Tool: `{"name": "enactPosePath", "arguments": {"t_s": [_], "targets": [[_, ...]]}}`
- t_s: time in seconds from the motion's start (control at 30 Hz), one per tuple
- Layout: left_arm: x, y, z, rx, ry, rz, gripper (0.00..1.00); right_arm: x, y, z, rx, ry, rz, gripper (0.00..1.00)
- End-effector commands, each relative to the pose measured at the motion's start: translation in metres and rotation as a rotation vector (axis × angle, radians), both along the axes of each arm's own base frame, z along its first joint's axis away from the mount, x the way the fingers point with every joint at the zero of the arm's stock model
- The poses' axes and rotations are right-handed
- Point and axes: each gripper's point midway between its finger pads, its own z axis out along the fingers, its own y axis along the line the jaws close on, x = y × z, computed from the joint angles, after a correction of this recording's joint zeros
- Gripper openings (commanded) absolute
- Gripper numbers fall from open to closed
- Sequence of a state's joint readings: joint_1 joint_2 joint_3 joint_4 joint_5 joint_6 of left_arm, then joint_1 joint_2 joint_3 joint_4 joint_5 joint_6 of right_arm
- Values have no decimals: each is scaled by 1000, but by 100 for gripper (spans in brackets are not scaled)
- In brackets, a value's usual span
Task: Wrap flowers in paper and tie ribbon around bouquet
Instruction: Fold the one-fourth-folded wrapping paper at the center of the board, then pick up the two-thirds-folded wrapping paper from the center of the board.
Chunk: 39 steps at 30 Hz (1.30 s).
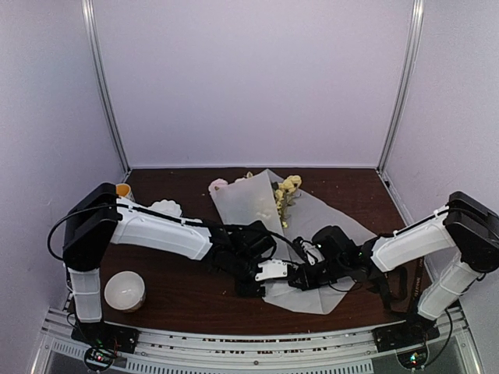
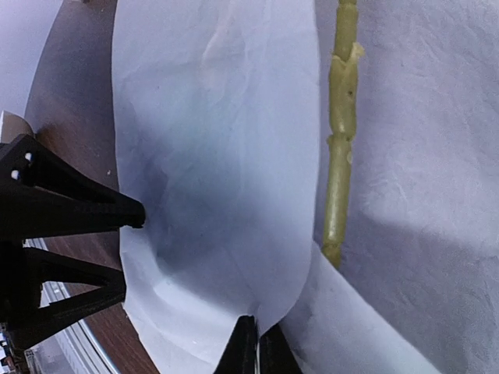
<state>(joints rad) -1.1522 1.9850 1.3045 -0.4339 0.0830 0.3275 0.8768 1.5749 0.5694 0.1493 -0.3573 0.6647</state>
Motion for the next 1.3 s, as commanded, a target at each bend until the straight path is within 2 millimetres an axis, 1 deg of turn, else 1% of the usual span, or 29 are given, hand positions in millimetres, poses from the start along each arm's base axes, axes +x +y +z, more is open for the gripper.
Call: {"name": "enactPosePath", "arguments": {"t_s": [0.0,0.07,0.17,0.23,0.3,0.4,0.5,0.53,0.6,0.67,0.7,0.77,0.8,0.87,0.93,0.97,1.0,1.03,1.07,1.1,1.2,1.23,1.27], "targets": [[-8,-4,-9,23,22,-59,53,4,-23,0,-102,-14,-61,8],[-9,-6,-16,34,36,-57,53,10,-27,10,-126,-47,-77,13],[-9,-6,-19,39,40,-50,53,16,-35,24,-171,-87,-95,15],[-9,-6,-19,41,39,-53,53,22,-40,38,-179,-124,-124,21],[-10,-6,-21,52,50,-62,53,28,-49,52,-196,-163,-170,24],[-13,-8,-22,68,68,-85,52,36,-71,74,-219,-218,-280,26],[-17,-8,-20,72,74,-139,51,33,-103,81,-261,-217,-418,29],[-17,-8,-20,79,73,-153,51,28,-113,80,-277,-195,-452,30],[-18,-6,-21,107,80,-174,51,10,-122,73,-273,-110,-472,30],[-20,-5,-23,131,96,-189,50,-14,-124,62,-240,4,-464,32],[-21,-4,-23,136,103,-194,50,-26,-129,56,-249,57,-471,32],[-23,-5,-24,137,116,-203,49,-50,-140,52,-282,128,-491,34],[-24,-5,-25,135,123,-207,49,-59,-141,52,-272,151,-507,36],[-27,-6,-26,133,138,-210,49,-73,-133,59,-186,191,-545,39],[-30,-5,-28,134,154,-215,49,-77,-126,68,-98,221,-607,46],[-32,-5,-28,135,162,-220,49,-75,-124,73,-67,222,-640,51],[-32,-4,-28,138,166,-222,48,-73,-122,79,-48,214,-658,57],[-32,-5,-27,139,165,-229,48,-69,-120,83,-52,199,-664,66],[-32,-5,-26,139,165,-232,48,-65,-119,86,-69,171,-656,96],[-32,-6,-25,137,162,-237,48,-62,-115,90,-95,153,-640,100],[-32,-9,-20,127,159,-254,48,-60,-107,80,-208,148,-586,100],[-32,-9,-19,127,159,-255,48,-59,-107,78,-245,140,-573,100],[-31,-10,-18,125,156,-255,48,-56,-112,76,-295,123,-575,100]]}}
